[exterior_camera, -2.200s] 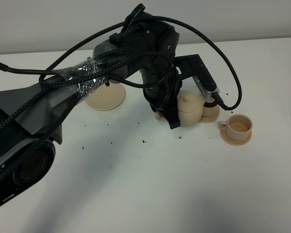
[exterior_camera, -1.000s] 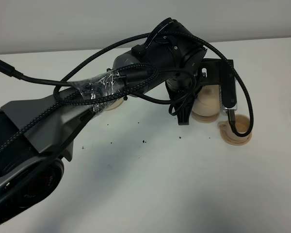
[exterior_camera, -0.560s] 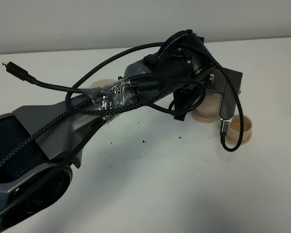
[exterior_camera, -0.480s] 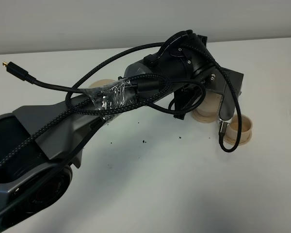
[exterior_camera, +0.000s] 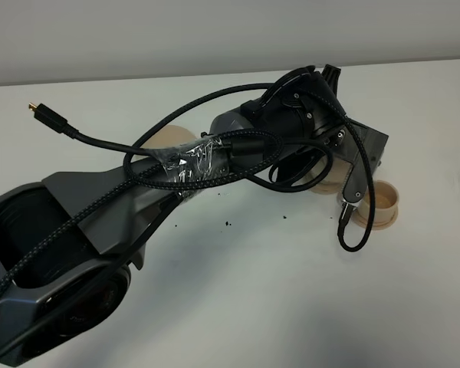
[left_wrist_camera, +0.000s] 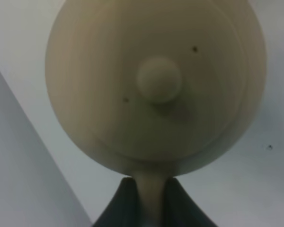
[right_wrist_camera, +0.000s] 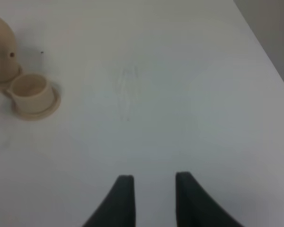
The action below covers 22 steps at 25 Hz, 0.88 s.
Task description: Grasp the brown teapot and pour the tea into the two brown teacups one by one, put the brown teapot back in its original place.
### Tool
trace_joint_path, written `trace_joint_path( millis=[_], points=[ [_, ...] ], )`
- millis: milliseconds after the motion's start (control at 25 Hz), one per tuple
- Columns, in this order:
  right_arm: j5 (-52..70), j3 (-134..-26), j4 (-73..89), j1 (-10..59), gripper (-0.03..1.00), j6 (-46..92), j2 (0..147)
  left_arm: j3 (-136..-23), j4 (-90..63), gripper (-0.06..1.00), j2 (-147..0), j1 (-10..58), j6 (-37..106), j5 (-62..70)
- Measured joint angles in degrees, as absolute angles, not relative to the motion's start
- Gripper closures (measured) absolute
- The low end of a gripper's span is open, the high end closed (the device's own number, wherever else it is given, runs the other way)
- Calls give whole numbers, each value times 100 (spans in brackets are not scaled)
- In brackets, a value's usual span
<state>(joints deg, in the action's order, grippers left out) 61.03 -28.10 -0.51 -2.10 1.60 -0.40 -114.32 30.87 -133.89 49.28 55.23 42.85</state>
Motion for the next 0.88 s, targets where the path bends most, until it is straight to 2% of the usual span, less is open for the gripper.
trace_joint_path(
  millis=[880],
  points=[
    [6103, -2810, -51, -210, 72, 160, -40, -11432, 3493, 79, -13401, 5056, 6518, 3960]
  ],
)
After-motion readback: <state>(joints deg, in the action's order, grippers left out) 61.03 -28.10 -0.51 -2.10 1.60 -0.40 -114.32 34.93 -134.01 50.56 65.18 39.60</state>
